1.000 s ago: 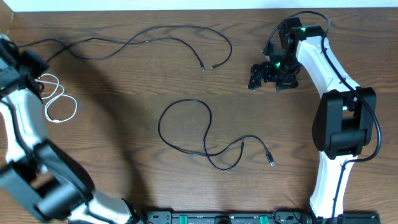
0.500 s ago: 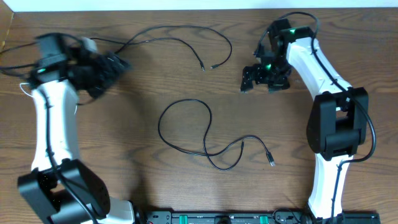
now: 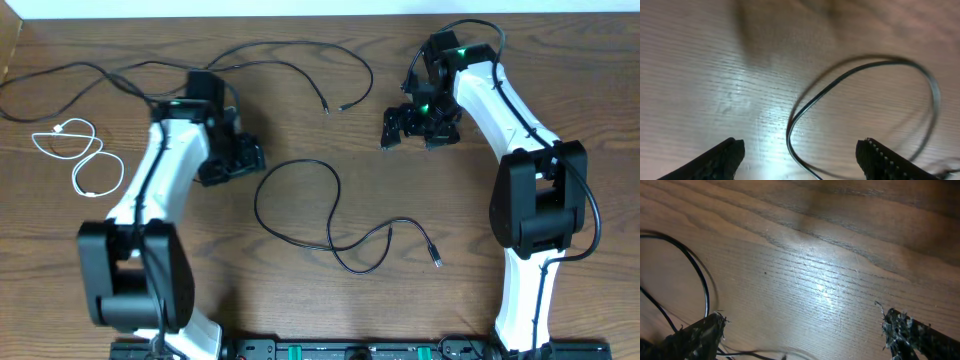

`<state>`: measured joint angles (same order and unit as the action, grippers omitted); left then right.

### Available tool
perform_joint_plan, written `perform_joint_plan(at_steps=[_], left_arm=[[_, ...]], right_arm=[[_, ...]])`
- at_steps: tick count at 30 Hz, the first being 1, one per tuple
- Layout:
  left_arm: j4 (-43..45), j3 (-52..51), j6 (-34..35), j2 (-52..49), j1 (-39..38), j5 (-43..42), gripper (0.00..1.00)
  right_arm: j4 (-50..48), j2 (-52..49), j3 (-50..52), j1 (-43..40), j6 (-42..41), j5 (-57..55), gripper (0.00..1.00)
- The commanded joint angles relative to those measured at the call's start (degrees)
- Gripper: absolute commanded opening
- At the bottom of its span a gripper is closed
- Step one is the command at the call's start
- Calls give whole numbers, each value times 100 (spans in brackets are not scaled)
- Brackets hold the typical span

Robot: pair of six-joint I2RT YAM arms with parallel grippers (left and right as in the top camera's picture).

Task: Untangle cables

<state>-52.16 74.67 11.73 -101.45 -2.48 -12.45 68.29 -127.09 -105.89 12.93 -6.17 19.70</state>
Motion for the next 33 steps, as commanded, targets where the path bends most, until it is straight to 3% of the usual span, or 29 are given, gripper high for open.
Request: perform_joint_plan(at_steps=[1, 6, 27, 33], left_arm=[[256, -188, -101, -450, -249, 573, 76], [262, -188, -107, -835, -413, 566, 64], [817, -577, -186, -1023, -531, 566, 61], [901, -632, -186, -1025, -533, 566, 47]], right_arm=[[17, 42, 26, -9, -151, 37, 99], [4, 42, 26, -9, -149, 35, 99], [-70, 42, 26, -9, -151, 35, 99], [-87, 42, 26, -9, -151, 35, 99]])
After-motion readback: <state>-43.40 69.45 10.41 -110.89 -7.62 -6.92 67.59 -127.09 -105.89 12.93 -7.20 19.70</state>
